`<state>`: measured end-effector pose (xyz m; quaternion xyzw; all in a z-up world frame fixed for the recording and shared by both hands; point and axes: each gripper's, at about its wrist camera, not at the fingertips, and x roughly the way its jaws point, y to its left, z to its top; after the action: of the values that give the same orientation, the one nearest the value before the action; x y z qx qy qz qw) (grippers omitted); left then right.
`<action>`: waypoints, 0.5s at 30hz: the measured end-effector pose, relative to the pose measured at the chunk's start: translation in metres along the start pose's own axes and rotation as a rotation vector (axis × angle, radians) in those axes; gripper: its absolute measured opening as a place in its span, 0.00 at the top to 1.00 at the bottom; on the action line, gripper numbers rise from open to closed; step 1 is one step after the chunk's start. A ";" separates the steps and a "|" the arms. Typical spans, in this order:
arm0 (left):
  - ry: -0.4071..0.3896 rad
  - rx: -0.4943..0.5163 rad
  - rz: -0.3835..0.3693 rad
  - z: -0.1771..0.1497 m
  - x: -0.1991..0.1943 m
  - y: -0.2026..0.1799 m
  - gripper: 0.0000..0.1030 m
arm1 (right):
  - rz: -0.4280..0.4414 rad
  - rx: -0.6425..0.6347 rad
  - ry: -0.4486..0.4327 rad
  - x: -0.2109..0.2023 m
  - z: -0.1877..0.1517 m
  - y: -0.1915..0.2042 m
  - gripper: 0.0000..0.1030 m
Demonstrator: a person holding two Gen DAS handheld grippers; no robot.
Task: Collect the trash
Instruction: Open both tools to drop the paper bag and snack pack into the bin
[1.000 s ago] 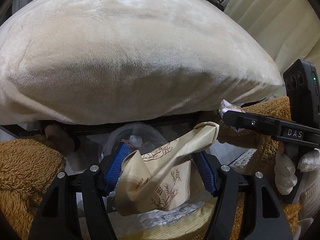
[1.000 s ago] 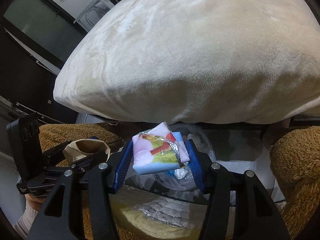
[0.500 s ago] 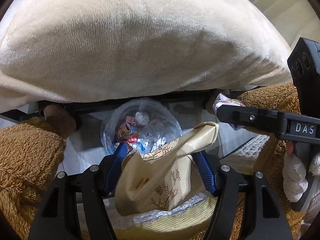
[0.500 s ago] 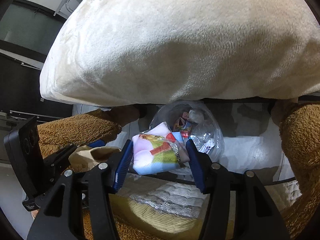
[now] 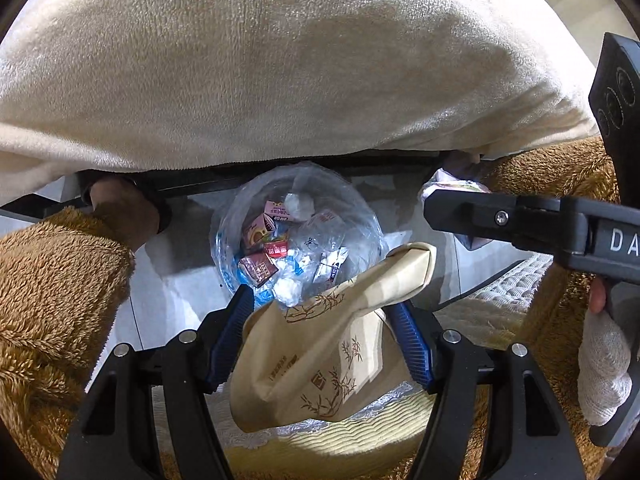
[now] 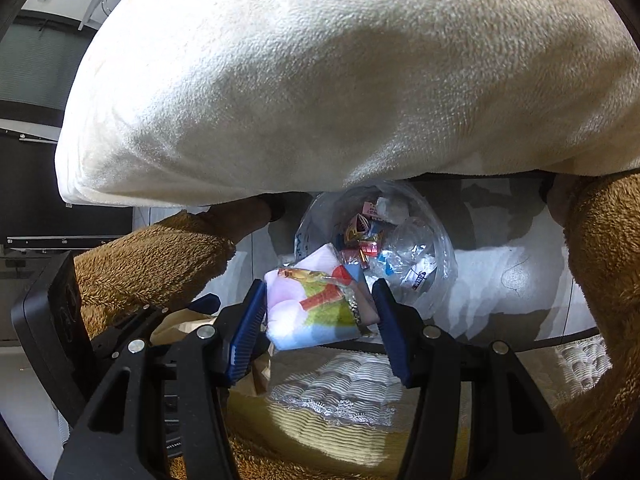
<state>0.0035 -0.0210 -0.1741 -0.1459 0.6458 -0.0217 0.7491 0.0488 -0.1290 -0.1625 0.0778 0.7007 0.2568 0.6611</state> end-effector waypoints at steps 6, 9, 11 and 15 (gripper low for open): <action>-0.008 -0.010 -0.004 0.000 -0.003 0.000 0.31 | -0.002 0.010 -0.006 -0.001 -0.001 -0.004 0.46; -0.004 -0.015 -0.004 0.000 -0.001 0.000 0.26 | 0.004 0.009 -0.015 -0.003 -0.001 -0.004 0.45; -0.005 -0.021 0.005 0.001 0.000 0.001 0.22 | 0.007 0.011 -0.020 -0.003 -0.001 -0.006 0.35; -0.015 -0.012 0.009 0.001 -0.001 -0.001 0.21 | 0.002 0.022 -0.020 -0.004 0.000 -0.008 0.35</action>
<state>0.0042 -0.0220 -0.1730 -0.1478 0.6411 -0.0134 0.7530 0.0509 -0.1380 -0.1629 0.0884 0.6967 0.2491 0.6669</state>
